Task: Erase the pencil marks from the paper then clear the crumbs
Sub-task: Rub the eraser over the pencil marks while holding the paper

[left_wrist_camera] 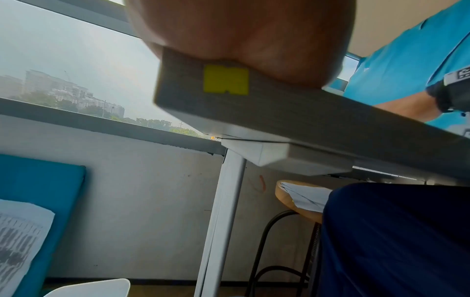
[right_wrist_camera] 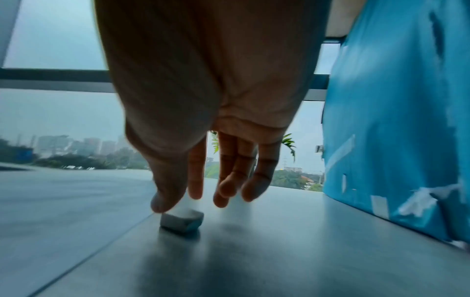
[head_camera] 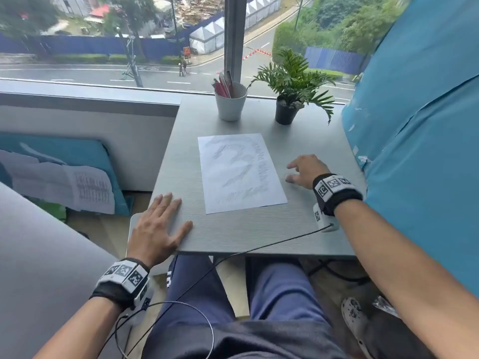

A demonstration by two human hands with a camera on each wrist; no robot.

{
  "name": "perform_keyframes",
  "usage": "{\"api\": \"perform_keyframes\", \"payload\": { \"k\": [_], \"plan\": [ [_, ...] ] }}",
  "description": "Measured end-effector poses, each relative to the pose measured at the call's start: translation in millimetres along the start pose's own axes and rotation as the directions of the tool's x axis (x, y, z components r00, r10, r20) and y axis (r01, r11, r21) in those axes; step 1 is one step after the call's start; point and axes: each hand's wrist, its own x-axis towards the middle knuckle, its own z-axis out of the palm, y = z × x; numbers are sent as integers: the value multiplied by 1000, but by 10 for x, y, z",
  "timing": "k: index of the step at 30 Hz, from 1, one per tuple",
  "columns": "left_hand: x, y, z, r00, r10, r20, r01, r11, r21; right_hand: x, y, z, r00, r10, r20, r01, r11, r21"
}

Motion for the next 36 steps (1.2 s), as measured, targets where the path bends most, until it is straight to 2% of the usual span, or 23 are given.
{"api": "perform_keyframes", "payload": {
  "k": [5,8,11,13,15,17,20,23,26,28,31,34,36],
  "plan": [
    [27,-47,35,1000,9,7,-9,1000,9,9,-134,-3,998,-62,29,62,998,-3],
    [55,-72,-37,999,-8,45,11,999,-50,-80,-156,23,993,-114,-43,118,988,101],
    [204,-2,-272,979,-9,204,4,1000,26,-221,-192,24,984,-142,-110,168,944,285],
    [373,94,-459,940,-25,339,-34,985,166,-283,-214,54,977,-188,-104,213,914,346],
    [560,248,-629,899,-28,436,-72,975,211,-322,-248,84,970,-230,-84,245,903,353],
    [740,450,-731,886,39,463,-117,983,142,-335,-284,122,962,-263,-68,270,899,345],
    [1021,847,-790,864,214,456,-259,965,37,-347,-323,168,965,-252,-73,261,894,365],
    [1308,1189,-695,840,319,439,-356,935,2,-367,-328,184,978,-206,-34,202,891,407],
    [1483,1460,-459,774,378,508,-453,891,27,-441,-367,198,976,-217,21,185,877,443],
    [1517,1576,-285,730,395,558,-468,884,-13,-504,-394,205,966,-253,61,200,871,449],
    [1512,1570,-40,682,354,640,-451,893,-13,-564,-431,185,937,-319,146,231,874,428],
    [1486,1455,98,681,336,650,-439,898,-4,-515,-458,173,939,-308,156,220,881,419],
    [1491,1379,135,700,332,632,-420,908,-12,-419,-454,170,974,-215,76,166,894,416]
  ]
}}
